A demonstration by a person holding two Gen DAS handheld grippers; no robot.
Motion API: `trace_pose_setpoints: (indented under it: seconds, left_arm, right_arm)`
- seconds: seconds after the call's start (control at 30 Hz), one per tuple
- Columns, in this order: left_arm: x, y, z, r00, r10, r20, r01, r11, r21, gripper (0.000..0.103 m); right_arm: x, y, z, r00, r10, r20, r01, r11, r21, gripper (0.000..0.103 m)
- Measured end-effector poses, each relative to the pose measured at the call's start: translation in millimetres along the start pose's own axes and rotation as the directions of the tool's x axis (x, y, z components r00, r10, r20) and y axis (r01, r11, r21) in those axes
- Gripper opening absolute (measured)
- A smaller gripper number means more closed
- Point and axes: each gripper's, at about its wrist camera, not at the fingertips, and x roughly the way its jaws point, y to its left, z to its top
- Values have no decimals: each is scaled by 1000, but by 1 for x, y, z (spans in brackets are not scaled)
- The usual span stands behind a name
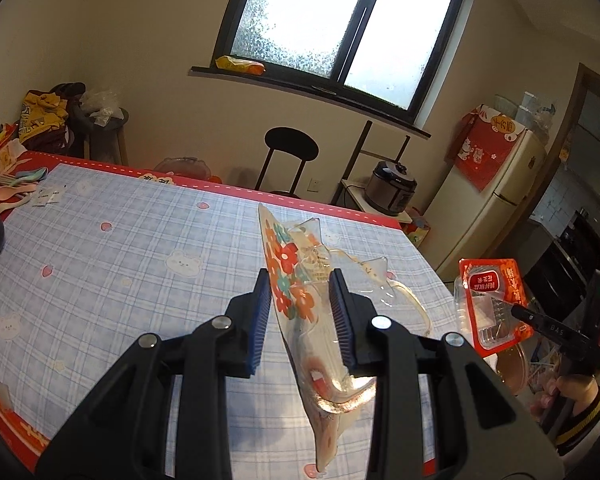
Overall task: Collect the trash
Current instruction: 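Lift both plastic trays and carry them toward the brown bucket, then open the right gripper over the bucket to drop the red-labelled tray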
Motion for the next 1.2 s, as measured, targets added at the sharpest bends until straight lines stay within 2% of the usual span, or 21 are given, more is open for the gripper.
trace_pose_setpoints:
  seconds: [0.17,0.37,0.57,0.77,0.87,0.93,0.97,1.13,1.2]
  left_arm:
    - [-7,-40,-11,1000,-1,9,1,1000,-7,33]
    - [-3,-89,-22,1000,-5,20,5,1000,-7,33]
    - [7,-138,-27,999,-34,23,34,999,11,33]
    - [26,-181,-34,997,-76,4,76,997,34,33]
    - [33,-200,-37,994,-105,-8,105,993,54,33]
    - [37,-209,-39,992,-122,-16,123,990,65,33]
    - [39,-214,-40,991,-131,-20,132,989,70,33]
    - [47,-232,-40,984,-176,-35,179,979,96,33]
    - [49,-242,-41,979,-199,-41,202,973,110,33]
  right_arm:
    - [-29,-60,8,998,-48,28,47,999,27,21]
    - [-57,-145,12,986,-163,34,159,984,84,21]
    - [-74,-228,18,961,-275,10,269,949,165,21]
    - [-78,-288,22,943,-331,-30,327,907,266,21]
    - [-81,-306,19,933,-357,-41,353,888,296,26]
    - [-86,-312,18,934,-356,-36,349,884,312,43]
    - [-91,-313,17,932,-361,-23,349,882,318,54]
    - [-124,-307,17,927,-373,50,338,884,324,82]
    - [-142,-297,18,917,-389,92,345,887,308,98]
